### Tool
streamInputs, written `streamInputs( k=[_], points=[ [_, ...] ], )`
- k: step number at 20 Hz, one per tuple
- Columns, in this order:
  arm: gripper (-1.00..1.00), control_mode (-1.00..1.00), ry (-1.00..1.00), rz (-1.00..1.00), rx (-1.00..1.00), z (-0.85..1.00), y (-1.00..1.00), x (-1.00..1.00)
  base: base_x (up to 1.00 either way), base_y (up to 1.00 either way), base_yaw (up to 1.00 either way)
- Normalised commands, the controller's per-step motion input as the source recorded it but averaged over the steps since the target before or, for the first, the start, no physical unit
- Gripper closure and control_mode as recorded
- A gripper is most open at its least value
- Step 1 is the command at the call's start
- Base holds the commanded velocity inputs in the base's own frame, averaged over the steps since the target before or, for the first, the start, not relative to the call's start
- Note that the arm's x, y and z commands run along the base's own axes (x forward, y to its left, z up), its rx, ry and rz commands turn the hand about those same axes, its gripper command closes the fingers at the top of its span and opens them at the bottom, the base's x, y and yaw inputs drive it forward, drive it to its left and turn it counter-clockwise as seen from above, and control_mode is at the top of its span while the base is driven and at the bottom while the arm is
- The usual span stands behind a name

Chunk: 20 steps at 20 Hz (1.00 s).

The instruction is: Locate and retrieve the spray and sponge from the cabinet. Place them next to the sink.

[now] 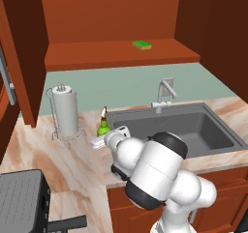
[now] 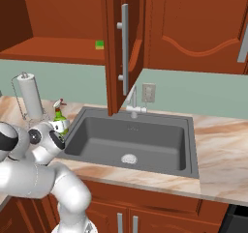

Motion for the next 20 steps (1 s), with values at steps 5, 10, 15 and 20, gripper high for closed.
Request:
streamInputs(
  k=[5, 10, 15, 20],
  points=[
    [1.0, -1.0, -0.02, -0.01, -0.02, 0.06, 0.01, -0.21, 0.0, 0.0, 0.0],
    [1.0, -1.0, 0.0, -0.02, -0.04, 0.37, -0.02, -0.42, 0.0, 0.0, 0.0],
    [1.0, -1.0, 0.07, 0.0, -0.03, 0.47, -0.04, -0.23, 0.0, 0.0, 0.0],
    [-1.0, -1.0, 0.14, -0.02, -0.07, 0.67, 0.12, -0.07, 0.0, 0.0, 0.0]
  ],
)
